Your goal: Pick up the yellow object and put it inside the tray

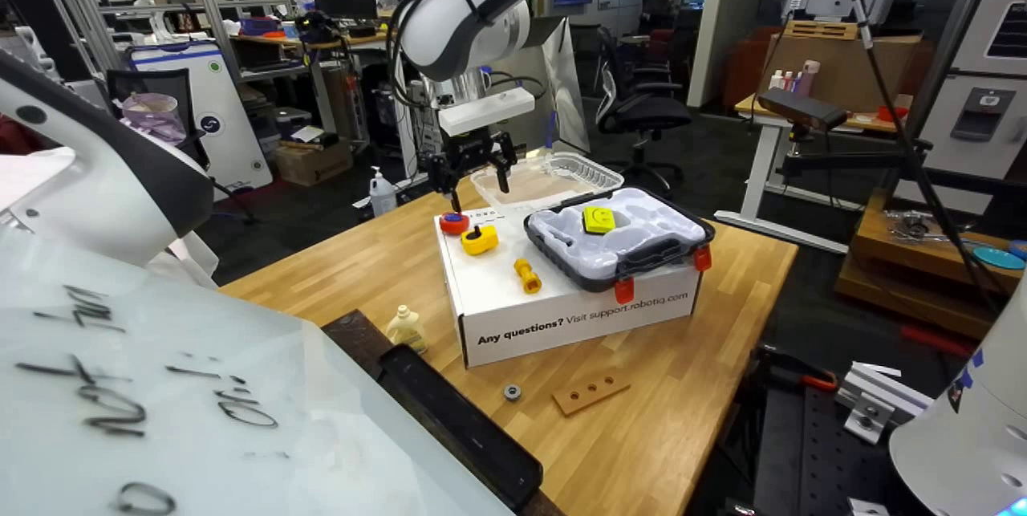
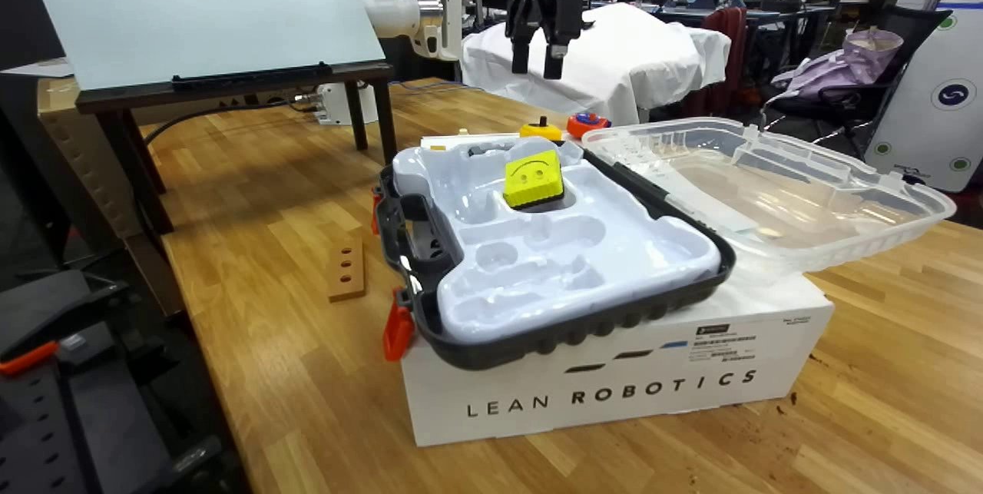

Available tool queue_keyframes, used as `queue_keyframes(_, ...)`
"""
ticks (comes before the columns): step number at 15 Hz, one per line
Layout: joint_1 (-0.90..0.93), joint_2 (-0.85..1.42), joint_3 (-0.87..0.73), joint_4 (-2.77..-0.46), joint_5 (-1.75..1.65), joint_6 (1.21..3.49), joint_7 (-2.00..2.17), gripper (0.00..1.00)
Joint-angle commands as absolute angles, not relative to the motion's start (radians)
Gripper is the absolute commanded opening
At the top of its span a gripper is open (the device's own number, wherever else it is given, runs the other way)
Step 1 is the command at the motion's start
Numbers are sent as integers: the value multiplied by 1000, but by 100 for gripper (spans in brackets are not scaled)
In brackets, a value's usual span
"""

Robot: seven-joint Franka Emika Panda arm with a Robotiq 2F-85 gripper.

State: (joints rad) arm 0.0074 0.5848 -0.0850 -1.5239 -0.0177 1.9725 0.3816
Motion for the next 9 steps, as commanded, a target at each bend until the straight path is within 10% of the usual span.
queue_keyframes(1, 12, 627, -94, -1468, -3, 1896, 425, 100)
queue_keyframes(9, 11, 661, -88, -1497, 80, 1919, 457, 100)
